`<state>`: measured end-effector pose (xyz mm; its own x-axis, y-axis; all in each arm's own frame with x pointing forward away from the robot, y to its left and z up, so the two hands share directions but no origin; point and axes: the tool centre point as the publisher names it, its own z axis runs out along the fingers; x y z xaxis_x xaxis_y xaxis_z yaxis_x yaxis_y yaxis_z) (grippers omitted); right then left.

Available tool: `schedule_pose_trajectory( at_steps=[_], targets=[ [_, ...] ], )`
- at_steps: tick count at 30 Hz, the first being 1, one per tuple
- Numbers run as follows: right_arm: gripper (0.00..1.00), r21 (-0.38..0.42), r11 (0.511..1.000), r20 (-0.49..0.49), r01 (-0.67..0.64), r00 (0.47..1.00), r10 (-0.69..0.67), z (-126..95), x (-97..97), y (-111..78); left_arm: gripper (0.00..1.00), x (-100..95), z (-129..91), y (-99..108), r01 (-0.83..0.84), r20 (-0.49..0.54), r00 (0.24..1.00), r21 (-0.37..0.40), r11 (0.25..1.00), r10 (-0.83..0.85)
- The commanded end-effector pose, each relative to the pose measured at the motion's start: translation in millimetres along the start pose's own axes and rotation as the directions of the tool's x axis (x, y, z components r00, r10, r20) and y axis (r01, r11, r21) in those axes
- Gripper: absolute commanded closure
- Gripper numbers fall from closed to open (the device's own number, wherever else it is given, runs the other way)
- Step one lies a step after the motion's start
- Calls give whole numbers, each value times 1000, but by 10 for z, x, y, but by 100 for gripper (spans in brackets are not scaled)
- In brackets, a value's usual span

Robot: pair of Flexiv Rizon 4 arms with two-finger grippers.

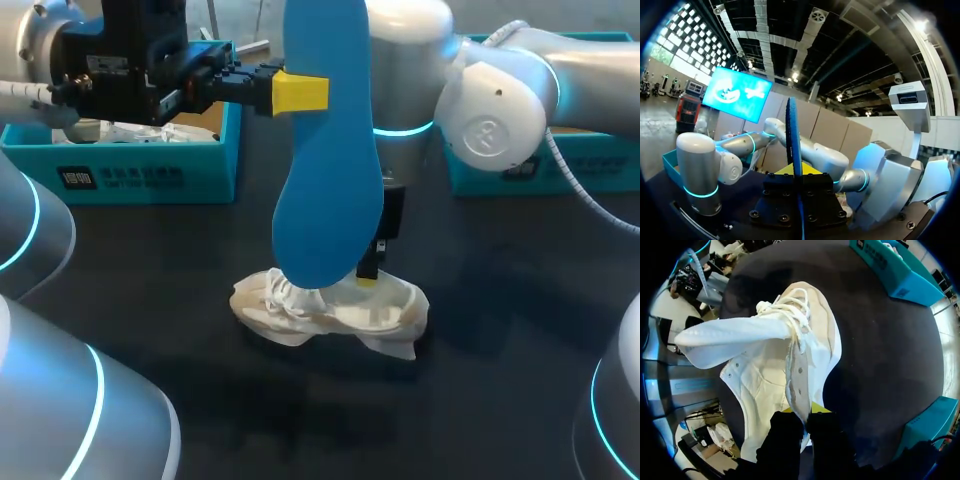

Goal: Take the shoe out of the shoebox, open the shoe tongue, remove and reinsert the insole, then place the shoe into the shoebox

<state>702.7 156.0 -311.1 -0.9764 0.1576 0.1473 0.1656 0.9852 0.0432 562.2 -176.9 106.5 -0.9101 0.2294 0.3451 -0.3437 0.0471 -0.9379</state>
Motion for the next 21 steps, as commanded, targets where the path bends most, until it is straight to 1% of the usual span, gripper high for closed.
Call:
schedule_pose_trajectory(
  at_steps=[1,2,3,5,6,7,9,11,13,14,15,21],
  targets=[
    [100,-2,1000,2,0,1000,0,0,8,-5,100,-13,15,-12,1,-1,1000,-4,1000,-1],
    [100,-2,1000,2,0,1000,0,0,8,-5,100,-13,15,-12,1,-1,1000,-4,1000,-1],
    [100,-32,999,6,-27,1000,28,-19,21,-1,100,-13,15,-12,1,-1,1000,-4,1000,-1],
    [100,-117,981,-30,-158,987,155,-62,36,-26,100,-13,15,-12,1,-1,1000,-4,1000,-1],
    [100,-135,972,-40,-194,981,190,-73,65,-27,100,-13,15,-12,1,-1,1000,-4,1000,-1],
    [100,-152,952,-57,-264,964,258,-88,97,-21,100,-13,15,-12,1,-1,1000,-4,1000,-1],
    [100,-184,928,-73,-324,946,315,-105,169,19,100,-13,15,-12,1,-1,1000,-4,1000,-1],
    [100,-192,881,-97,-433,902,422,-104,229,60,100,-13,15,-12,1,-1,1000,-4,1000,-1],
    [100,-235,819,-121,-523,852,509,-94,273,87,100,-13,15,-12,1,-1,1000,-4,1000,-1],
    [100,-193,790,-111,-582,813,572,-81,298,98,100,-13,15,-12,1,-1,1000,-4,1000,-1],
    [100,-100,712,-54,-695,719,693,-53,319,117,100,-13,15,-12,1,-1,1000,-4,1000,-1],
    [100,-100,712,-54,-695,719,693,-53,319,117,100,-13,15,-12,1,-1,1000,-4,1000,-1]
  ],
)
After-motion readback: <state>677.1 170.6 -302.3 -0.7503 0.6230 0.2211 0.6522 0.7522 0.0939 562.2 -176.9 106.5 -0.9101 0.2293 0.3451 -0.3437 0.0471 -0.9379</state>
